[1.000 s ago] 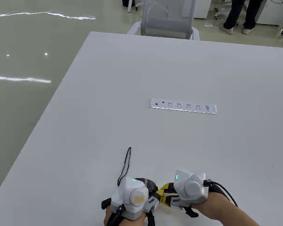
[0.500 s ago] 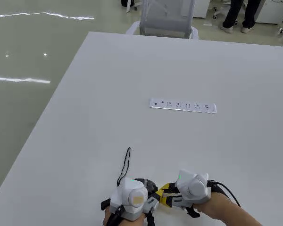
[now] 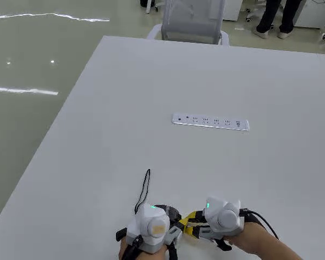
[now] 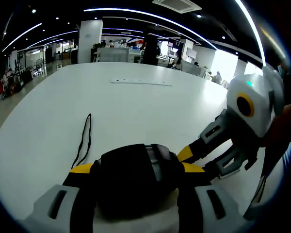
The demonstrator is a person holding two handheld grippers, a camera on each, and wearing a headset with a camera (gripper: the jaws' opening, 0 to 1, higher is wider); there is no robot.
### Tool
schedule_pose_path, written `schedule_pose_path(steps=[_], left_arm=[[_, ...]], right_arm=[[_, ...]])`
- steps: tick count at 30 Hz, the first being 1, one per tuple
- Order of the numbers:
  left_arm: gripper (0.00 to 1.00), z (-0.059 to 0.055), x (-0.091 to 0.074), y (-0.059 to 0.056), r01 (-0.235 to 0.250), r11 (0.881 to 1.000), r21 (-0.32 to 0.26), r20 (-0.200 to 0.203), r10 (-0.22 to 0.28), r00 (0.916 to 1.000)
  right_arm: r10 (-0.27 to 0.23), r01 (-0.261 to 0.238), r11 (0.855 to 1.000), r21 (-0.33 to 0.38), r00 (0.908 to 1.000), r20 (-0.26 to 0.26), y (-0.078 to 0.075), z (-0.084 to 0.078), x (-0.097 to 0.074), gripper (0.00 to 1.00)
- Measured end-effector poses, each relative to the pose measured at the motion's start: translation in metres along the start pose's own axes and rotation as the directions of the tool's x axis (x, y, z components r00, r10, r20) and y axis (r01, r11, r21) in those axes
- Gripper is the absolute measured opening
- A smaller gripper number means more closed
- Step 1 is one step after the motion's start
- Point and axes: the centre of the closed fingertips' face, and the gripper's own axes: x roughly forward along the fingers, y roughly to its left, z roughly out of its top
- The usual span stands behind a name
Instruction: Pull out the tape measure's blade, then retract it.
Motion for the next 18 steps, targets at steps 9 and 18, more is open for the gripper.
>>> schedule_pose_path(steps=[9, 18], left_arm=[[0.66, -0.0002, -0.0003, 0.0001, 0.002, 1.0, -0.005, 0.001, -0.002, 1.0], [0.66, -0.0006, 0.0005, 0.0002, 0.004, 1.0, -0.003, 0.004, -0.004, 1.0]], right_arm=[[0.0, 0.0, 1.0, 0.012, 1.0, 0.007, 0.0007, 0.0032, 0.0028, 0.13], [-0.001, 0.001, 1.0, 0.002, 1.0, 0.006, 0.0015, 0.0034, 0.0026, 0.14]])
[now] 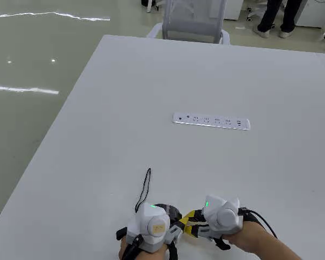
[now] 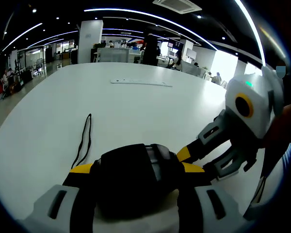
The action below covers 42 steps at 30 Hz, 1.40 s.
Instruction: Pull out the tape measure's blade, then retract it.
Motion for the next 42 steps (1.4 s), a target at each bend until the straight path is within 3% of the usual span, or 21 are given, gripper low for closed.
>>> schedule_pose_path(steps=[5, 7, 11, 16, 18, 19, 20, 24, 35, 42], left_arm=[[0.66, 0.0, -0.001, 0.0, 0.0, 1.0, 0.001, 0.002, 0.0, 1.0], [0.66, 0.0, 0.0, 0.0, 0.001, 1.0, 0.001, 0.007, -0.001, 1.0], [0.67, 0.001, -0.001, -0.001, 0.001, 1.0, 0.002, 0.009, -0.001, 1.0], [0.67, 0.001, -0.001, -0.001, 0.003, 1.0, 0.003, 0.009, -0.003, 1.0], [0.67, 0.0, -0.001, -0.001, 0.006, 1.0, 0.006, 0.008, -0.006, 0.9999], [0.67, 0.0, -0.001, -0.001, 0.006, 1.0, 0.007, 0.009, -0.006, 0.9999], [0.67, 0.0, -0.001, -0.001, 0.006, 1.0, 0.008, 0.01, -0.006, 0.9999], [0.67, 0.0, -0.001, -0.001, 0.003, 1.0, 0.017, 0.01, -0.003, 0.9999], [0.67, 0.0, -0.001, -0.001, 0.012, 1.0, 0.023, -0.006, -0.012, 0.9999], [0.67, -0.002, -0.002, -0.002, 0.055, 0.997, 0.047, -0.025, -0.054, 0.9982]], right_arm=[[-0.016, 0.016, 1.0, 0.021, 0.9999, -0.001, -0.001, -0.001, 0.0, 0.15], [-0.032, 0.031, 0.996, 0.08, 0.9994, 0.015, -0.001, -0.001, -0.002, 0.18], [-0.055, 0.053, 0.994, 0.094, 0.9984, 0.016, -0.003, -0.006, -0.009, 0.42], [-0.088, 0.085, 0.989, 0.12, 0.996, 0.015, -0.007, -0.012, -0.017, 0.62], [-0.127, 0.12, 0.983, 0.14, 0.9911, 0.04, -0.012, -0.01, -0.021, 0.72], [-0.165, 0.153, 0.977, 0.15, 0.9839, 0.068, -0.017, -0.004, -0.024, 0.81], [-0.168, 0.154, 0.975, 0.163, 0.9828, 0.076, -0.017, -0.003, -0.026, 0.87], [-0.22, 0.203, 0.955, 0.214, 0.9736, 0.059, -0.024, -0.009, -0.031, 0.99], [-0.258, 0.234, 0.935, 0.268, 0.9646, 0.056, -0.023, -0.012, -0.042, 1.0], [-0.277, 0.251, 0.926, 0.281, 0.9593, 0.054, -0.021, -0.013, -0.047, 1.0]])
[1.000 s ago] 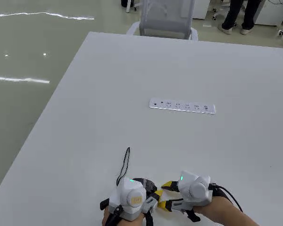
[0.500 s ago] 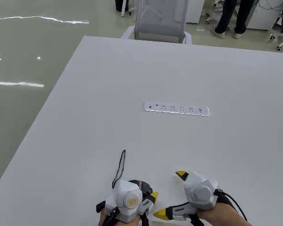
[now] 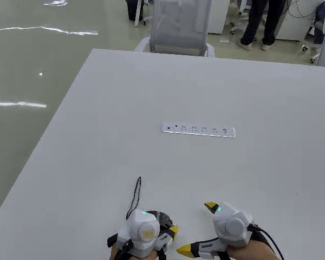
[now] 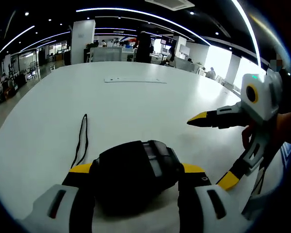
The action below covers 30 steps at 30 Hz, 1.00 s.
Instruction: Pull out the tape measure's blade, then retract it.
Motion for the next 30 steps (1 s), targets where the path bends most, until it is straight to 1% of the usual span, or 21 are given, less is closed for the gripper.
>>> schedule_pose_path(steps=[3, 4, 6, 7, 9, 10, 11, 12, 13, 14, 16, 18, 19, 20, 21, 22, 24, 26, 28, 29, 30], left_arm=[[0.72, 0.002, -0.002, -0.006, 0.05, 0.999, -0.012, -0.003, -0.05, 0.9988], [0.73, 0.001, -0.003, -0.005, 0.054, 0.999, -0.006, -0.004, -0.054, 0.9985], [0.72, 0.006, -0.007, -0.007, 0.082, 0.995, 0.051, 0.025, -0.083, 0.9962], [0.73, 0.006, -0.009, -0.007, 0.089, 0.994, 0.064, 0.025, -0.091, 0.9956], [0.82, 0.01, -0.011, -0.008, 0.107, 0.991, 0.082, 0.042, -0.111, 0.993], [0.86, 0.012, -0.013, -0.011, 0.134, 0.987, 0.085, 0.045, -0.138, 0.9894], [0.94, 0.014, -0.014, -0.012, 0.142, 0.985, 0.097, 0.055, -0.148, 0.9875], [0.98, 0.018, -0.016, -0.013, 0.15, 0.98, 0.134, 0.07, -0.16, 0.9846], [0.99, 0.021, -0.017, -0.014, 0.163, 0.976, 0.146, 0.082, -0.176, 0.981], [0.99, 0.021, -0.019, -0.015, 0.173, 0.974, 0.148, 0.077, -0.186, 0.9796], [0.99, 0.022, -0.021, -0.009, 0.177, 0.974, 0.142, 0.07, -0.188, 0.9797], [0.99, 0.023, -0.023, -0.005, 0.199, 0.972, 0.124, 0.069, -0.208, 0.9757], [0.99, 0.022, -0.025, -0.008, 0.231, 0.967, 0.108, 0.062, -0.239, 0.9691], [0.99, 0.024, -0.029, -0.013, 0.279, 0.956, 0.09, 0.066, -0.285, 0.9563], [0.99, 0.024, -0.031, -0.012, 0.29, 0.953, 0.09, 0.063, -0.296, 0.9532], [0.99, 0.024, -0.033, -0.009, 0.294, 0.949, 0.114, 0.059, -0.302, 0.9515], [0.99, 0.031, -0.041, -0.01, 0.32, 0.937, 0.144, 0.097, -0.335, 0.9373], [0.99, 0.032, -0.048, -0.002, 0.317, 0.935, 0.16, 0.097, -0.335, 0.9373], [0.99, 0.029, -0.052, 0.005, 0.329, 0.931, 0.157, 0.072, -0.343, 0.9367], [0.99, 0.027, -0.054, 0.008, 0.334, 0.93, 0.151, 0.068, -0.347, 0.9354], [0.99, 0.024, -0.057, 0.01, 0.355, 0.926, 0.127, 0.059, -0.364, 0.9294]], right_arm=[[-0.01, 0.01, 1.0, 0.008, 0.9999, 0.002, -0.002, -0.001, -0.003, 1.0], [-0.015, 0.015, 1.0, 0.01, 0.9999, 0.003, -0.003, -0.001, -0.005, 1.0], [-0.03, 0.03, 0.999, 0.026, 0.9995, 0.008, -0.007, -0.001, -0.009, 1.0], [-0.037, 0.037, 0.999, 0.037, 0.9992, 0.012, -0.008, -0.001, -0.012, 1.0], [-0.043, 0.042, 0.998, 0.047, 0.999, 0.016, -0.009, -0.002, -0.014, 1.0], [-0.044, 0.043, 0.997, 0.058, 0.9989, 0.016, -0.009, -0.003, -0.016, 1.0], [-0.046, 0.045, 0.997, 0.062, 0.9988, 0.015, -0.01, -0.004, -0.018, 1.0], [-0.051, 0.05, 0.997, 0.066, 0.9986, 0.015, -0.01, -0.005, -0.02, 1.0], [-0.054, 0.053, 0.996, 0.072, 0.9985, 0.014, -0.01, -0.006, -0.021, 1.0], [-0.056, 0.055, 0.996, 0.076, 0.9983, 0.013, -0.009, -0.007, -0.023, 1.0], [-0.066, 0.064, 0.995, 0.078, 0.9977, 0.017, -0.01, -0.009, -0.027, 1.0], [-0.077, 0.075, 0.995, 0.073, 0.9968, 0.023, -0.01, -0.009, -0.032, 1.0], [-0.08, 0.077, 0.994, 0.074, 0.9964, 0.028, -0.01, -0.008, -0.033, 1.0], [-0.086, 0.083, 0.994, 0.076, 0.9956, 0.037, -0.01, -0.007, -0.036, 1.0], [-0.091, 0.088, 0.993, 0.077, 0.995, 0.042, -0.01, -0.006, -0.038, 1.0], [-0.096, 0.092, 0.993, 0.076, 0.9942, 0.049, -0.01, -0.005, -0.041, 1.0], [-0.102, 0.098, 0.992, 0.079, 0.9932, 0.055, -0.011, -0.007, -0.044, 1.0], [-0.111, 0.106, 0.991, 0.081, 0.9919, 0.062, -0.011, -0.008, -0.048, 1.0], [-0.118, 0.113, 0.99, 0.082, 0.9914, 0.056, -0.013, -0.013, -0.051, 1.0], [-0.119, 0.115, 0.99, 0.077, 0.9914, 0.053, -0.013, -0.014, -0.053, 1.0], [-0.122, 0.118, 0.99, 0.075, 0.9914, 0.047, -0.013, -0.016, -0.055, 1.0]])
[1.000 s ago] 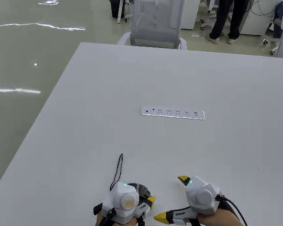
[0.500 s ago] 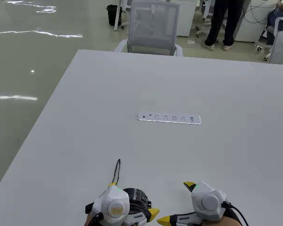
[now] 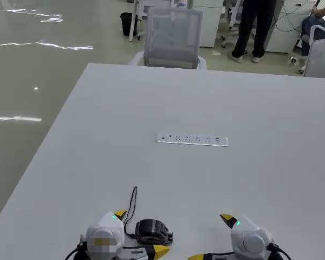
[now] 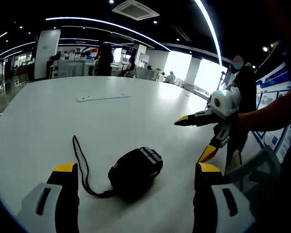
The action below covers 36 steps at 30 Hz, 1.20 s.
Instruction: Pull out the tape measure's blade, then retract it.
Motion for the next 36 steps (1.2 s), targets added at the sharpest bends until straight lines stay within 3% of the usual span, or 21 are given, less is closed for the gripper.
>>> schedule_pose_path(steps=[3, 10, 19, 21, 23, 25, 32, 36], left_arm=[[0.99, -0.004, -0.012, 0.013, -0.03, 0.999, 0.029, 0.001, 0.03, 0.9995], [0.99, -0.011, -0.039, 0.026, -0.039, 0.999, 0.035, 0.003, 0.038, 0.9993], [0.99, -0.032, -0.072, 0.056, -0.088, 0.996, -0.019, 0.006, 0.088, 0.9961], [0.99, -0.038, -0.079, 0.058, -0.084, 0.996, -0.005, -0.003, 0.084, 0.9965], [0.99, -0.049, -0.086, 0.057, -0.077, 0.997, 0.019, -0.045, 0.078, 0.996], [0.99, -0.056, -0.092, 0.059, -0.072, 0.997, 0.003, -0.062, 0.072, 0.9955], [0.99, -0.048, -0.113, 0.068, -0.112, 0.993, -0.024, 0.008, 0.112, 0.9937], [0.99, -0.048, -0.122, 0.072, -0.114, 0.993, -0.041, 0.01, 0.114, 0.9934]], right_arm=[[-0.001, 0.001, 1.0, 0.007, 1.0, -0.004, 0.0, -0.004, -0.006, 1.0], [-0.03, 0.03, 0.999, 0.02, 0.9994, 0.016, -0.004, -0.007, -0.019, 1.0], [-0.057, 0.056, 0.998, 0.025, 0.9977, 0.036, -0.005, -0.014, -0.04, 1.0], [-0.066, 0.065, 0.997, 0.038, 0.9968, 0.044, -0.006, -0.015, -0.046, 1.0], [-0.079, 0.076, 0.996, 0.056, 0.9954, 0.054, -0.008, -0.016, -0.054, 1.0], [-0.098, 0.094, 0.993, 0.075, 0.9931, 0.064, -0.011, -0.02, -0.061, 1.0], [-0.136, 0.13, 0.986, 0.1, 0.9888, 0.06, -0.012, -0.038, -0.083, 1.0], [-0.156, 0.149, 0.982, 0.117, 0.9859, 0.059, -0.011, -0.044, -0.096, 1.0]])
